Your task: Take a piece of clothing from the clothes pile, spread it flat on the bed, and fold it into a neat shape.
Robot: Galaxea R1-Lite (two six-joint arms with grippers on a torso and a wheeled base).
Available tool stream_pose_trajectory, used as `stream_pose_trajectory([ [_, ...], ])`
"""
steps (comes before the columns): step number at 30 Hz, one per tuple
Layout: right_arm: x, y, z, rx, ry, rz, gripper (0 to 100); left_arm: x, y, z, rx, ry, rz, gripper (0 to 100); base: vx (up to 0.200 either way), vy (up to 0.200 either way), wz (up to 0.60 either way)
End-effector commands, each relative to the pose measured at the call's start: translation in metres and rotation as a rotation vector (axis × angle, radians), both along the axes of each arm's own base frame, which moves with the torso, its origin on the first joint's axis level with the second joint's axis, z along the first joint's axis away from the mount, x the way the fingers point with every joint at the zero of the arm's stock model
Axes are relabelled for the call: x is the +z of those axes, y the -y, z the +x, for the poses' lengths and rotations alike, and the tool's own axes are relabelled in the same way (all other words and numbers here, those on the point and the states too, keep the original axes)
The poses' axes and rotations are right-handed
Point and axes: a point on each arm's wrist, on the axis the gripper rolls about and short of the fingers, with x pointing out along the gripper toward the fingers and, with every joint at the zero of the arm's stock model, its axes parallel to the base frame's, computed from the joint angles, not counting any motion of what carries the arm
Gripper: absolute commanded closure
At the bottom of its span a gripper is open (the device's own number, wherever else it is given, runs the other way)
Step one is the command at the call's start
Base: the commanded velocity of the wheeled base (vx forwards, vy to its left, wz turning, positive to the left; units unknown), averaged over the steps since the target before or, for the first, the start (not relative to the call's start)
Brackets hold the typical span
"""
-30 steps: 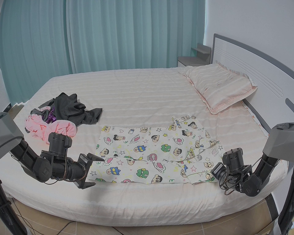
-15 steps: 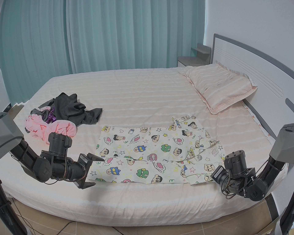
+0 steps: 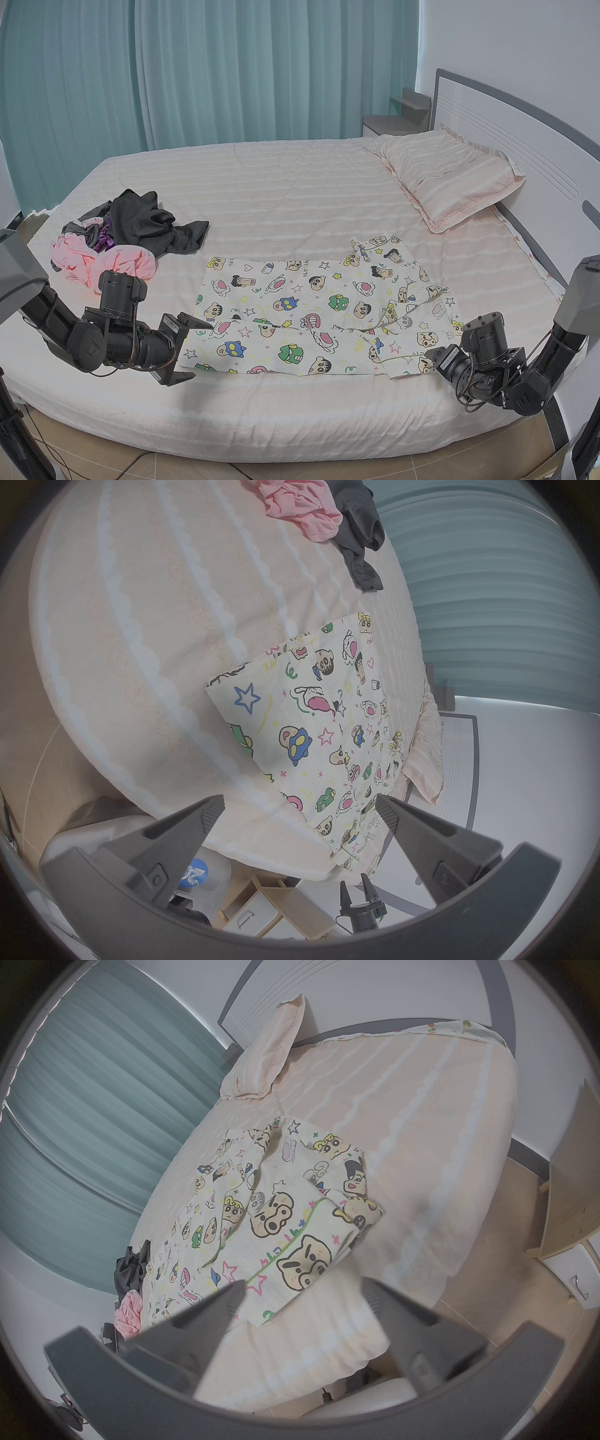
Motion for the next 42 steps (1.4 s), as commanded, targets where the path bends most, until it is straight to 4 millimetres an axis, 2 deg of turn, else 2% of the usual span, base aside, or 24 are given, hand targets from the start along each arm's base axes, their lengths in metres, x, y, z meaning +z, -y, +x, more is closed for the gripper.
stream_pose_trajectory([
  [1,0.011,0.004,-0.004,-0.008,0.032,0.016,0,0.000,0.000,0.000,-0.002,0.000,-0.001,0,0.000,0.000,0.00],
  [6,0.035,0.011,-0.017,0.013,0.105,0.021,0,-0.001,0.001,-0.005,-0.014,-0.005,0.008,0,0.000,0.000,0.00],
  [14,0.046,0.021,-0.037,0.040,0.153,0.010,0,-0.003,0.001,-0.006,-0.025,0.035,0.030,0,0.000,0.000,0.00],
  [20,0.040,0.023,-0.051,0.072,0.140,-0.001,0,-0.003,0.000,-0.007,-0.001,0.044,0.034,0,0.000,0.000,0.00],
  [28,0.028,0.021,-0.055,0.090,0.125,-0.016,0,-0.005,0.001,-0.010,-0.005,0.050,0.034,0,0.200,0.000,0.00],
  [32,0.029,0.021,-0.056,0.099,0.148,-0.022,0,-0.006,0.003,-0.011,-0.015,0.047,0.038,0,0.200,0.000,0.00],
  [42,0.030,0.022,-0.058,0.106,0.164,-0.023,0,-0.007,0.003,-0.011,-0.014,0.043,0.038,0,0.000,0.000,0.00],
])
